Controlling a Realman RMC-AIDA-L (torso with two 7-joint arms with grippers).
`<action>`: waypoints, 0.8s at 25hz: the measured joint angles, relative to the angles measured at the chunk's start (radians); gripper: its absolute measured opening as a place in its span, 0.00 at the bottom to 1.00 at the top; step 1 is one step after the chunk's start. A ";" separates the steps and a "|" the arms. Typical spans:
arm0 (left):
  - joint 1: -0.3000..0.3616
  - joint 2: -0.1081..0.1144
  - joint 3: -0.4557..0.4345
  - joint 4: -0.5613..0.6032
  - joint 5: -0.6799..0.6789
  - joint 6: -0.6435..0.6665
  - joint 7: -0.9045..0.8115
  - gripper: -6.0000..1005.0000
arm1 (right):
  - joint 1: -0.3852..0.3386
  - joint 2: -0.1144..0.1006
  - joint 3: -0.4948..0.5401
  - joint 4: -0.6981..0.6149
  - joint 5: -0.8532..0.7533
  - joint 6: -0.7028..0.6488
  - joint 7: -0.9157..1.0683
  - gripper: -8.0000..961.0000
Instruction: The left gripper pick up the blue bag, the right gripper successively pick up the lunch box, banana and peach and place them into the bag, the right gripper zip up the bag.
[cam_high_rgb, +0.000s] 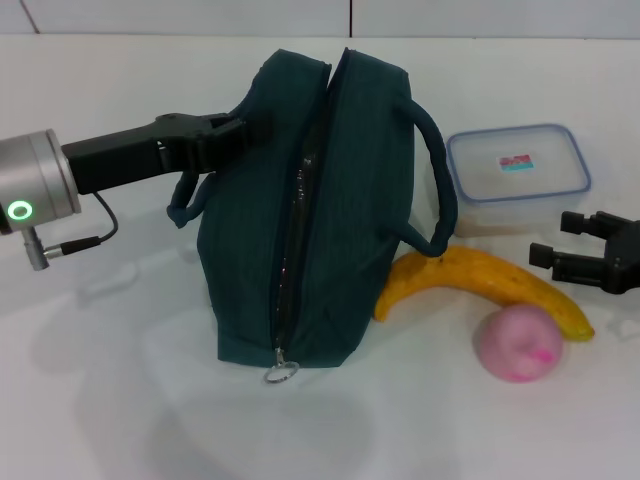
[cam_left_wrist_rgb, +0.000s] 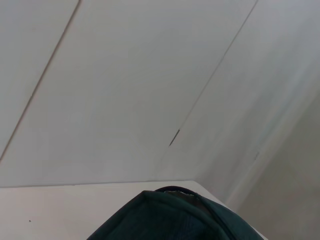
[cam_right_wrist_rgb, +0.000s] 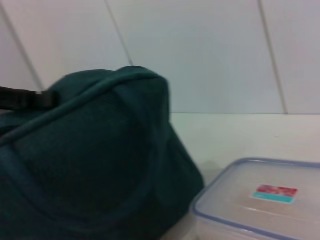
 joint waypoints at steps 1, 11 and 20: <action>0.000 0.000 -0.001 0.000 0.000 0.000 0.000 0.05 | 0.001 0.000 0.001 -0.001 0.001 0.008 0.000 0.91; -0.007 0.000 -0.006 -0.010 -0.003 -0.004 0.005 0.05 | -0.062 -0.014 0.161 -0.011 0.004 -0.163 -0.003 0.91; -0.026 0.015 -0.006 -0.002 0.007 -0.006 0.058 0.05 | -0.096 0.058 0.524 0.139 0.044 -0.181 -0.006 0.91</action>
